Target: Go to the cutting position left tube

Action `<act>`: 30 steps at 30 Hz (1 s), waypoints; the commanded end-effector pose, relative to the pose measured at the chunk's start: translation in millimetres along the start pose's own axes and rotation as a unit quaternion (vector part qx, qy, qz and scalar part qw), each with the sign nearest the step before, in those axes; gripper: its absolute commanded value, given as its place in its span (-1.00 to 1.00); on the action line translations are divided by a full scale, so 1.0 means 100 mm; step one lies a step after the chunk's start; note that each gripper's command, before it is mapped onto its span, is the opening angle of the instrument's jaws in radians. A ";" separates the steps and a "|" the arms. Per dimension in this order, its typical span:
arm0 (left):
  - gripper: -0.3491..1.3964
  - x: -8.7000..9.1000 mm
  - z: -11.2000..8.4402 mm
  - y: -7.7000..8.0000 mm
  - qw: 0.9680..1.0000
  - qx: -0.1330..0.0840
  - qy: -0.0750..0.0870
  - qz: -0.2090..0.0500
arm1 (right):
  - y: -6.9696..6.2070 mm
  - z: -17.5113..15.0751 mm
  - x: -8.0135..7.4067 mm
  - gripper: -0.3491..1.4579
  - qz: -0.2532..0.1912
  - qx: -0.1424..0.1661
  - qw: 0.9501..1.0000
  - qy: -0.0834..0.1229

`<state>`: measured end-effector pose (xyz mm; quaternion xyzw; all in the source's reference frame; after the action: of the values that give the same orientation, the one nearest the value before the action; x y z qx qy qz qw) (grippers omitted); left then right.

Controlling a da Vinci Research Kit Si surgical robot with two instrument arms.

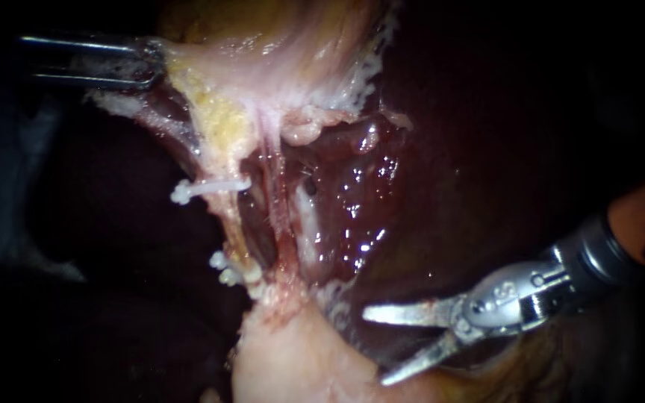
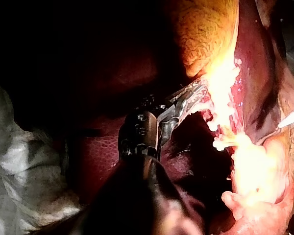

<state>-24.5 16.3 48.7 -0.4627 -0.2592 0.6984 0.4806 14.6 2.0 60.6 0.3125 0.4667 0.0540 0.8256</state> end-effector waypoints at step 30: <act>-1.00 -0.002 0.005 0.008 1.000 -0.003 -0.002 0.003 | 0.113 0.069 0.030 0.97 0.079 -0.003 0.997 0.013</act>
<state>-25.3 15.8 48.4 -0.4631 -0.2608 0.7003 0.4765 24.2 9.0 67.4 0.3451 0.4514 0.1245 0.8134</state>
